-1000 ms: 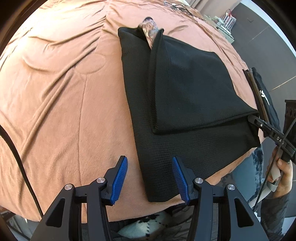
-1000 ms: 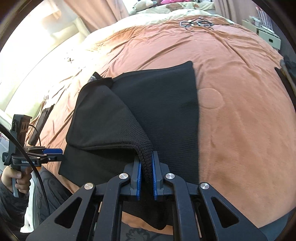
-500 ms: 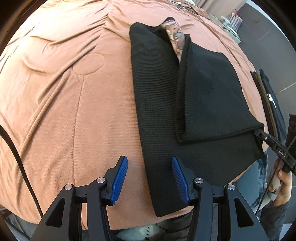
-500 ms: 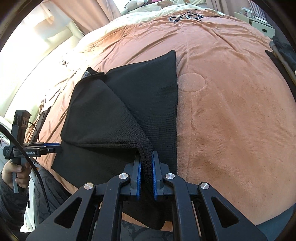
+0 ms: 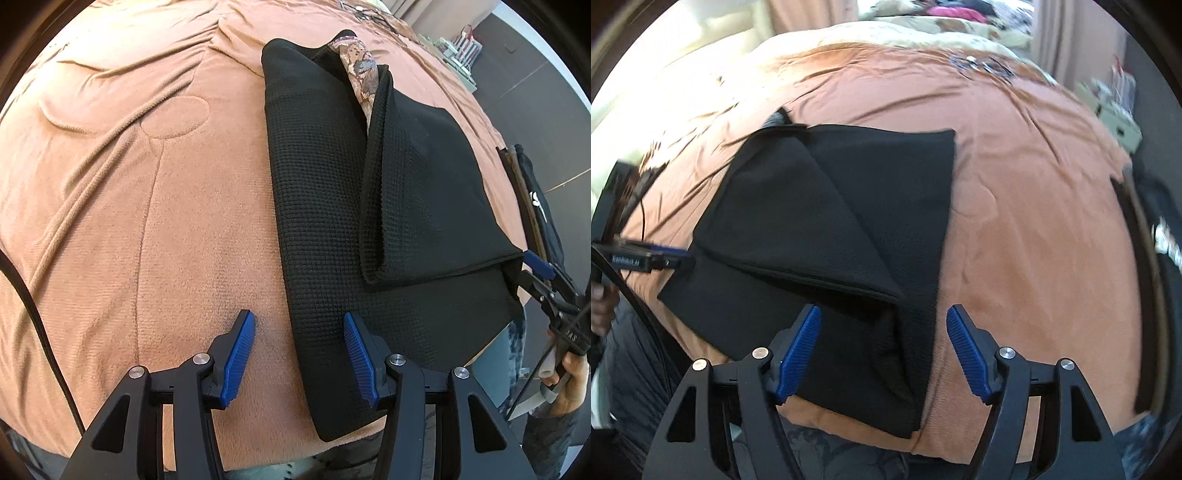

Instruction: Fold small clothes

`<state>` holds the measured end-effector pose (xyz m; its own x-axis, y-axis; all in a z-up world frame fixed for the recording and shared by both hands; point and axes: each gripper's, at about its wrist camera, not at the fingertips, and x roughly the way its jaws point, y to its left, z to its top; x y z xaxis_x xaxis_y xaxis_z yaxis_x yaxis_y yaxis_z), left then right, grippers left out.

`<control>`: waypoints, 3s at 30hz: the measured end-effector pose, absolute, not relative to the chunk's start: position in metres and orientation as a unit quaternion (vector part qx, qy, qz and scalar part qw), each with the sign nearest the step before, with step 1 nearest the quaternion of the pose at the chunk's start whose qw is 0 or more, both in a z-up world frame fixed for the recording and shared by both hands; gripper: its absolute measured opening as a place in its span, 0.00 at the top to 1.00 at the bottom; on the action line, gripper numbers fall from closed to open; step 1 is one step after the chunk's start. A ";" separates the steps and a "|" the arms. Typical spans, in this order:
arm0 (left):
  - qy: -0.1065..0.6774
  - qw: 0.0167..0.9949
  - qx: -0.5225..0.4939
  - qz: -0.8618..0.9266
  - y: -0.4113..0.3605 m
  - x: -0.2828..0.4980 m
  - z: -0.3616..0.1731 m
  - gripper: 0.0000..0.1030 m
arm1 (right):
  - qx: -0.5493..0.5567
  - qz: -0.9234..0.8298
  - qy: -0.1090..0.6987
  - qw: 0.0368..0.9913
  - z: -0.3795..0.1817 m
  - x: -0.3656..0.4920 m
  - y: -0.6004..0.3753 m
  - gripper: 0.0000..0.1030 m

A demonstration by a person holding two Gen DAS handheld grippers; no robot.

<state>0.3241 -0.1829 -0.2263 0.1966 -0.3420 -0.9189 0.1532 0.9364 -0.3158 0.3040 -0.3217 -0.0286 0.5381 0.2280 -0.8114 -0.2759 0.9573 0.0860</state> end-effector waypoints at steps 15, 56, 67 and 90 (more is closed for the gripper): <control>0.598 0.773 -0.116 -0.177 -0.161 0.313 -0.230 0.50 | -0.160 0.209 0.462 0.847 -0.030 0.310 -0.202 0.22; 0.611 0.766 -0.114 -0.163 -0.150 0.308 -0.223 0.58 | -0.068 0.095 0.494 0.862 -0.075 0.478 -0.258 0.22; 0.613 0.768 -0.103 -0.156 -0.162 0.312 -0.221 0.58 | -0.014 -0.035 0.480 0.877 -0.072 0.479 -0.332 0.22; 0.594 0.782 -0.109 -0.152 -0.179 0.371 -0.204 0.58 | -0.115 0.093 0.480 0.864 -0.060 0.446 -0.258 0.19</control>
<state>0.3715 -0.1789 -0.2042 0.2472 -0.3673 -0.8967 0.1077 0.9301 -0.3513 0.4462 -0.2577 -0.0600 0.5210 0.0499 -0.8521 -0.2715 0.9561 -0.1100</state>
